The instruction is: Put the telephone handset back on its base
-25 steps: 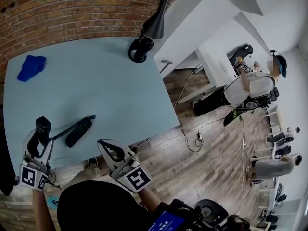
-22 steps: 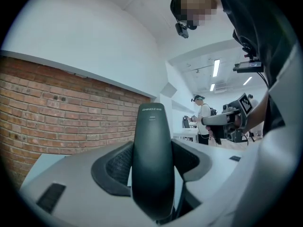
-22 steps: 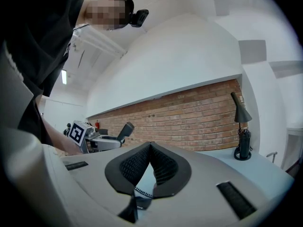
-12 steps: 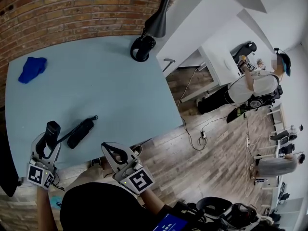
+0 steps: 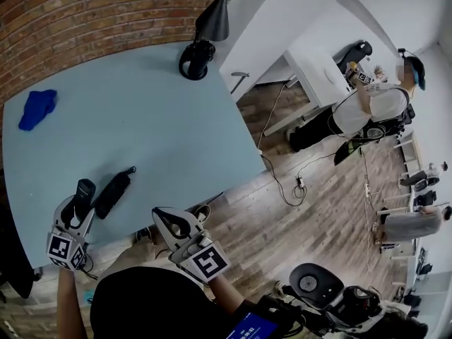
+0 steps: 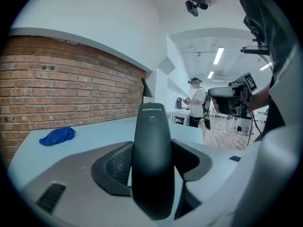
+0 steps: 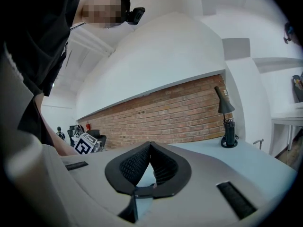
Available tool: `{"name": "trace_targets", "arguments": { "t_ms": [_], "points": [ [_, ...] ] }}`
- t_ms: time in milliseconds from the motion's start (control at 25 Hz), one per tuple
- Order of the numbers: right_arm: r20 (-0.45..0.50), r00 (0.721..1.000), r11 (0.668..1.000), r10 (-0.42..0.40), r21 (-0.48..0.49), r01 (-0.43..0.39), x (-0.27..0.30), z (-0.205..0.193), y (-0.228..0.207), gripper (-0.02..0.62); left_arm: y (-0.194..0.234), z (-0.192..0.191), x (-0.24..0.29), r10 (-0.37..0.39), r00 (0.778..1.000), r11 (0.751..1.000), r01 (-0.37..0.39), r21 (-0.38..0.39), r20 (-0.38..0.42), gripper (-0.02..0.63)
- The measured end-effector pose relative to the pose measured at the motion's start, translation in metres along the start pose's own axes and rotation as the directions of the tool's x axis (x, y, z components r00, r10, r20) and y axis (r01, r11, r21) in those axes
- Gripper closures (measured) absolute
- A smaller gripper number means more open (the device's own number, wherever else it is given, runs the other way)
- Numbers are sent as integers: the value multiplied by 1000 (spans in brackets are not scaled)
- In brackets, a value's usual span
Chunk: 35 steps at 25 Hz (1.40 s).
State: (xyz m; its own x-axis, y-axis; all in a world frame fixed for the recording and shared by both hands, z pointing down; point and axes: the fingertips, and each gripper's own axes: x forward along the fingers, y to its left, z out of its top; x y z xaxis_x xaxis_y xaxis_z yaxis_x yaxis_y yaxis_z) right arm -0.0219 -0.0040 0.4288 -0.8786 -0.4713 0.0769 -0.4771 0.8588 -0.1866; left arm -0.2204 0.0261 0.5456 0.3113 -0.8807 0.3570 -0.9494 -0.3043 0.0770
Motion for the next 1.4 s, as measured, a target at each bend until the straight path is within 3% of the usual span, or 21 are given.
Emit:
{"name": "trace_targets", "arguments": {
  "t_ms": [840, 1400],
  "points": [
    [1, 990, 989, -141, 43, 140, -40, -8, -54, 580, -21, -57, 88, -104, 977, 994, 97, -48, -186, 327],
    [-12, 980, 978, -198, 61, 198, -66, -16, -69, 580, -18, -103, 115, -25, 931, 999, 40, 32, -364, 325]
  ]
}}
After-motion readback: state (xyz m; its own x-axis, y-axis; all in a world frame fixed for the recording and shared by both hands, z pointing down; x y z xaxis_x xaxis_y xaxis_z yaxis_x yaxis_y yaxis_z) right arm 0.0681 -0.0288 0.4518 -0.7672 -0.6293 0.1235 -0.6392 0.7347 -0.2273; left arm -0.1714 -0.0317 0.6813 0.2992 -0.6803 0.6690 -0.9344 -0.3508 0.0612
